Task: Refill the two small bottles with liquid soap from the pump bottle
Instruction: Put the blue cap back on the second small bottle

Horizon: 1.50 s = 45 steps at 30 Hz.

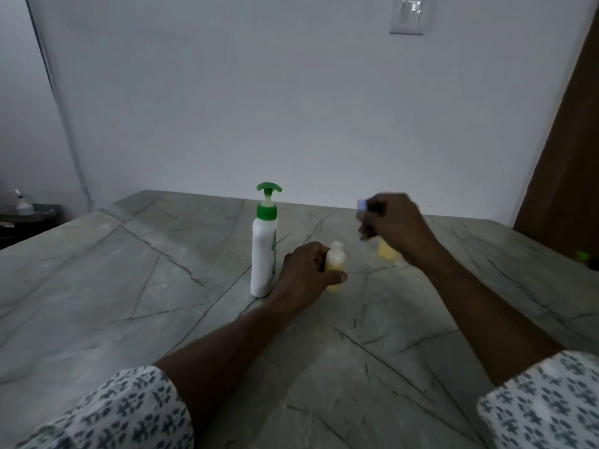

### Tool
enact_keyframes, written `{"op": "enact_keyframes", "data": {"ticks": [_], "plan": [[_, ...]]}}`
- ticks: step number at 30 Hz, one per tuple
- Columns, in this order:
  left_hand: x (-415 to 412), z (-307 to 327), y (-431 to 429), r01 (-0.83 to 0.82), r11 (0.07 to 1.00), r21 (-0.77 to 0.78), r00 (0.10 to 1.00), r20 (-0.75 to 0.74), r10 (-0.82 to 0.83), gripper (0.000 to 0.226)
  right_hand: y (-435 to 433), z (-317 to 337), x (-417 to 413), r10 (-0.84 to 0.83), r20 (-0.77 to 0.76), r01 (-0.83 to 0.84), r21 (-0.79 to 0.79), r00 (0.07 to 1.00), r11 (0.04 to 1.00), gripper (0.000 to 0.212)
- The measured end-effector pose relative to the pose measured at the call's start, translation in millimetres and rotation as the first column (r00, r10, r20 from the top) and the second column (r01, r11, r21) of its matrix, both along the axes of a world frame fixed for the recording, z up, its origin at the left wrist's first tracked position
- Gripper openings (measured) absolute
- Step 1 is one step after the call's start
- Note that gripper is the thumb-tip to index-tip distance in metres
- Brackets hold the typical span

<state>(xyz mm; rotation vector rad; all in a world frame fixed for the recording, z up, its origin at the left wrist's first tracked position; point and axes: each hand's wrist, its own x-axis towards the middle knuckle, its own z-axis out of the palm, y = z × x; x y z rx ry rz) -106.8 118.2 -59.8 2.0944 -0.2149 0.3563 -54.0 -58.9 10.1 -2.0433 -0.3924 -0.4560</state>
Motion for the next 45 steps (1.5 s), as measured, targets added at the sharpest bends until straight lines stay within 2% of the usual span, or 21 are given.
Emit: {"op": "enact_keyframes", "data": {"ticks": [1,3,11,22,28,35,40,45], "plan": [[0,1,0,-0.003,1.0,-0.007,1.0,0.001,0.003,0.043,0,8,-8,0.04,0.058,-0.05,0.187,0.998,0.981,0.011],[-1,2,-1,-0.005,1.0,-0.001,1.0,-0.006,0.005,0.044,2,20,-21,0.077,0.147,-0.122,0.334,0.986,0.934,0.014],[0,2,0,-0.004,1.0,0.009,1.0,-0.012,0.004,0.046,12,4,-25,0.093,0.137,-0.138,0.365,0.986,0.921,0.014],[3,0,-1,-0.011,0.999,0.042,1.0,-0.001,0.011,0.046,23,-18,-25,0.148,0.105,-0.171,0.271,0.983,0.947,0.014],[2,1,-2,-0.003,1.0,0.03,1.0,-0.008,0.003,0.045,27,-31,-28,0.148,0.07,-0.158,0.173,0.986,0.972,0.03],[2,0,-1,0.005,1.0,0.003,1.0,-0.022,-0.005,0.04,24,-39,-29,0.151,0.048,-0.156,0.131,0.987,0.979,0.034],[3,1,0,0.006,1.0,-0.003,1.0,-0.029,-0.006,0.039,21,-41,-28,0.166,0.035,-0.169,0.092,0.985,0.981,0.033],[3,1,0,0.014,1.0,-0.012,1.0,-0.027,-0.015,0.04,16,-41,-25,0.182,-0.003,-0.182,0.027,0.983,0.983,0.019]]}}
